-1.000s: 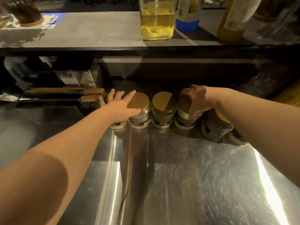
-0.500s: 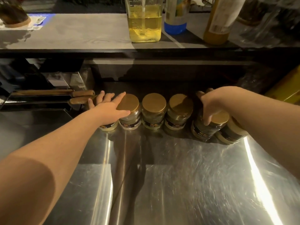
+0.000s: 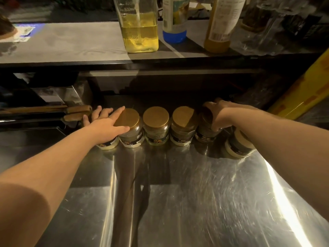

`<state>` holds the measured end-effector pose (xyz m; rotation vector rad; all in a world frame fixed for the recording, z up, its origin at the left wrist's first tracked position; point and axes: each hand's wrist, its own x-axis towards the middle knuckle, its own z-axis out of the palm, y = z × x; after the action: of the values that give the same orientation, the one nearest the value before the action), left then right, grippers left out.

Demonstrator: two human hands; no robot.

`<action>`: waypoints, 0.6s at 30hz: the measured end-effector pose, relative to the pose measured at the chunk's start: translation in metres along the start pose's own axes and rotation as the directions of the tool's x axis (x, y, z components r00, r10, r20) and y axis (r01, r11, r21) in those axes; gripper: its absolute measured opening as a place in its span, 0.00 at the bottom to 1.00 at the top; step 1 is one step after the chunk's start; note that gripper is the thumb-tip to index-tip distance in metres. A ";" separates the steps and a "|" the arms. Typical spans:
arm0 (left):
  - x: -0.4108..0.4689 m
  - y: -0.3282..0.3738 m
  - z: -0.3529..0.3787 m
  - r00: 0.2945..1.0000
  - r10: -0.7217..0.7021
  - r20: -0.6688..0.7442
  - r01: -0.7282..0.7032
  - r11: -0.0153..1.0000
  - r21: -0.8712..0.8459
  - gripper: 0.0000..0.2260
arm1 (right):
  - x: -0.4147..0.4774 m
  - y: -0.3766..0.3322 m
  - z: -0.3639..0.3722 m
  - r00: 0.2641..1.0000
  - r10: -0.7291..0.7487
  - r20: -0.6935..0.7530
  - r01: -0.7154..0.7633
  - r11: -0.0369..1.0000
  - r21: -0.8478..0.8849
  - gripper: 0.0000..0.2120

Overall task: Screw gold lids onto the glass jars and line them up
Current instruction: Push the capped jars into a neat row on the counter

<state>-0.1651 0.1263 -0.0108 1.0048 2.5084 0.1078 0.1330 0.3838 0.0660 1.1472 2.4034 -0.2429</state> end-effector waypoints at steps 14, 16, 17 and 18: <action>-0.001 -0.009 0.008 0.994 0.035 -0.102 -0.034 0.999 0.009 0.38 | 0.005 0.020 0.009 0.995 -0.102 -0.010 0.103 0.991 0.081 0.54; -0.001 -0.006 0.008 0.994 0.033 -0.108 -0.032 0.999 0.011 0.39 | 0.002 0.026 0.010 0.996 -0.087 -0.012 0.088 0.990 0.114 0.59; -0.002 -0.004 0.006 0.993 0.026 -0.117 -0.025 1.000 0.012 0.39 | -0.001 0.030 0.008 0.997 -0.071 -0.020 0.073 0.991 0.110 0.61; -0.004 -0.002 0.005 0.991 0.012 -0.134 -0.009 1.000 0.016 0.38 | -0.005 0.037 0.005 0.998 -0.049 -0.029 0.051 0.995 0.082 0.61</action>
<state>-0.1621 0.1213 -0.0141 1.0493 2.6290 0.1641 0.1656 0.4022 0.0649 1.1341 2.4685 -0.3487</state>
